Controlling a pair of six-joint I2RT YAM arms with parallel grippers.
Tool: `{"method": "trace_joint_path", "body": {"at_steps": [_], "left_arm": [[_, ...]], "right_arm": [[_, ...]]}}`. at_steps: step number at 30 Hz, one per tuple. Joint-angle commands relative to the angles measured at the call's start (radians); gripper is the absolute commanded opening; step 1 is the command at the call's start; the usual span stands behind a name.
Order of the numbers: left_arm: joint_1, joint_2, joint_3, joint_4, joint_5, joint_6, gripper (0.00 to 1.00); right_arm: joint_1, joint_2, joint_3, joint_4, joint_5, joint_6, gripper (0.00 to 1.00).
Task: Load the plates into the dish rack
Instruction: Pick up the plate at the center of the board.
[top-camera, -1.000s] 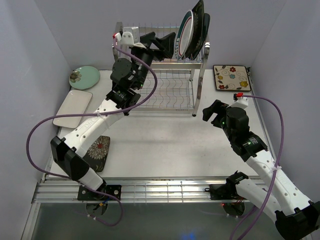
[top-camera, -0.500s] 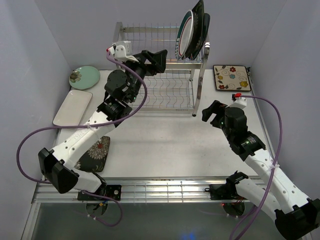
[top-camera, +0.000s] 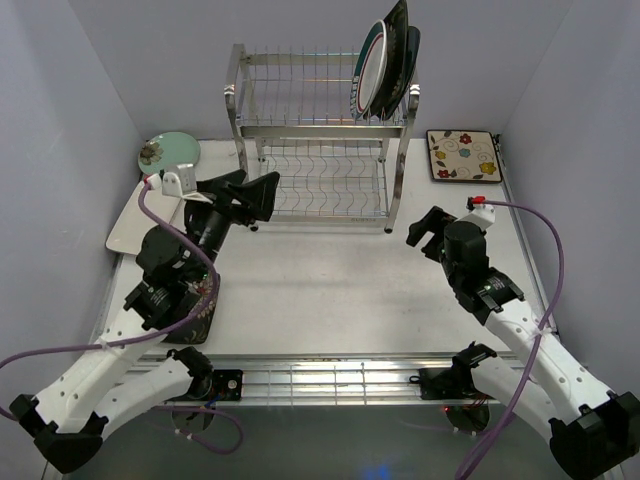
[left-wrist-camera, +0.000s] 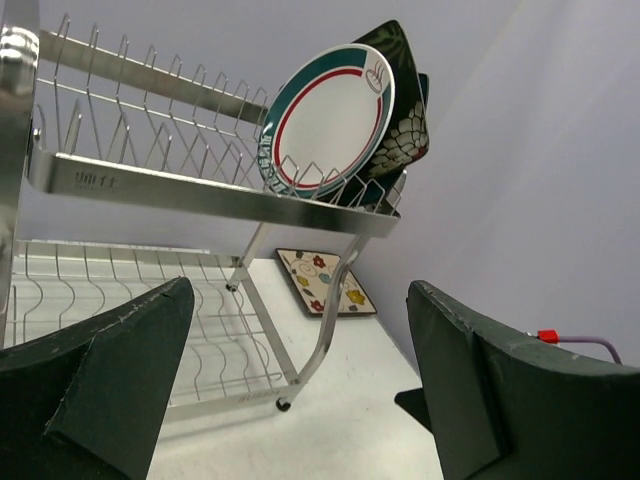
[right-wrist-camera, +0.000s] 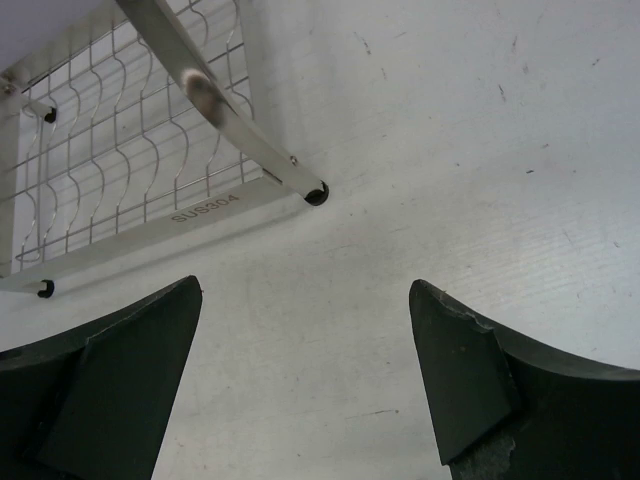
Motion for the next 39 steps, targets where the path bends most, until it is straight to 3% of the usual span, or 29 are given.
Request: {"method": "trace_joint_path", "body": {"at_steps": [1,5,12,15,20,23,27,35,39], "left_arm": [[-0.002,-0.029,-0.059,-0.024,0.066,-0.004,0.98],[-0.001,0.018,0.015,-0.118,0.143,0.094,0.98],[-0.001,-0.021,0.003,-0.144,0.096,0.148,0.98],[-0.001,-0.038,0.002,-0.143,0.063,0.151,0.98],[-0.001,-0.049,0.0,-0.149,0.045,0.151,0.98],[-0.001,-0.066,0.003,-0.156,0.045,0.145,0.98],[-0.001,-0.104,-0.004,-0.155,0.007,0.146,0.98],[0.001,-0.147,-0.024,-0.141,-0.026,0.151,0.98],[0.002,-0.143,-0.02,-0.143,-0.007,0.145,0.98]], "right_arm": [[-0.001,-0.024,-0.072,0.104,0.099,0.051,0.9],[-0.001,-0.047,-0.123,0.172,0.11,0.083,0.9],[-0.021,0.038,-0.12,0.176,0.079,0.105,0.9],[-0.108,0.106,-0.137,0.211,-0.12,0.108,0.9],[-0.395,0.245,-0.212,0.414,-0.541,0.197,0.93],[-0.505,0.328,-0.272,0.58,-0.657,0.29,0.95],[-0.551,0.452,-0.321,0.777,-0.654,0.388,0.98],[-0.581,0.765,-0.22,1.047,-0.542,0.557,1.0],[-0.613,0.986,-0.118,1.248,-0.579,0.644,0.92]]}}
